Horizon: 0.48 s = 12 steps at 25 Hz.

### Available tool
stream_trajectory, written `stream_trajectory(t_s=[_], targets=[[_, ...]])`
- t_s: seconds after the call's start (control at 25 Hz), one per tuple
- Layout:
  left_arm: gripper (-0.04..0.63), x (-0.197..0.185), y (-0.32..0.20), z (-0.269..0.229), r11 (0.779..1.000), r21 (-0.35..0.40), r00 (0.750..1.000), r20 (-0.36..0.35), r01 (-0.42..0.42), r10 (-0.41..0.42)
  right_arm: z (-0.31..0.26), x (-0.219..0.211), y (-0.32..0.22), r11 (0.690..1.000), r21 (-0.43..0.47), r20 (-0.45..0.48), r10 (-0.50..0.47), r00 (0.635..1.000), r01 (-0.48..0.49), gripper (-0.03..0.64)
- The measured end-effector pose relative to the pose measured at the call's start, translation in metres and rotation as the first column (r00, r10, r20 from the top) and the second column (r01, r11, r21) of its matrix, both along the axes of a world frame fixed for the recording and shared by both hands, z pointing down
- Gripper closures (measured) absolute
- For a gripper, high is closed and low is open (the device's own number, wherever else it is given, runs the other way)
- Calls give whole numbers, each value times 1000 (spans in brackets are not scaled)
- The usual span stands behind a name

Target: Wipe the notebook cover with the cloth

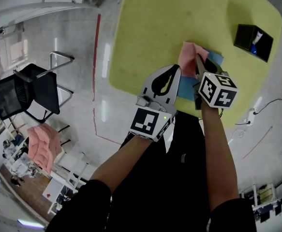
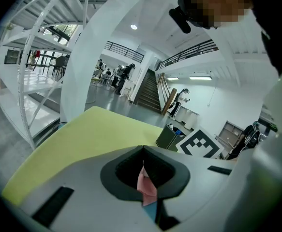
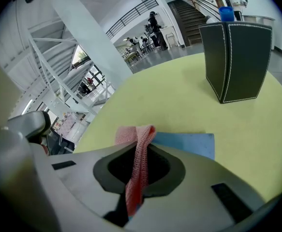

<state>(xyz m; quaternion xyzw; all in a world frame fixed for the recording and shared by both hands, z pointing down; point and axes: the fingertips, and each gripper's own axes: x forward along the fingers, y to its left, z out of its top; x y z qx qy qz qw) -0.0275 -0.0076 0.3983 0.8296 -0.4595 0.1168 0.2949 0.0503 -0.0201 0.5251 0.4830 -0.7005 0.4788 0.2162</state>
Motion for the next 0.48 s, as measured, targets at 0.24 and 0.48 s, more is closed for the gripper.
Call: stream_trajectory(t_s=[0.24,0.48], targets=[[580,12,2,-3,1000,5,1000,7,-16,16,-1,13,4,999,21,-55,-46,997,47,575],[580,24,7,-1,1000,-4,999,10,-30,30,-1,21,7,1000,13,-18,-21,1000,21,575]])
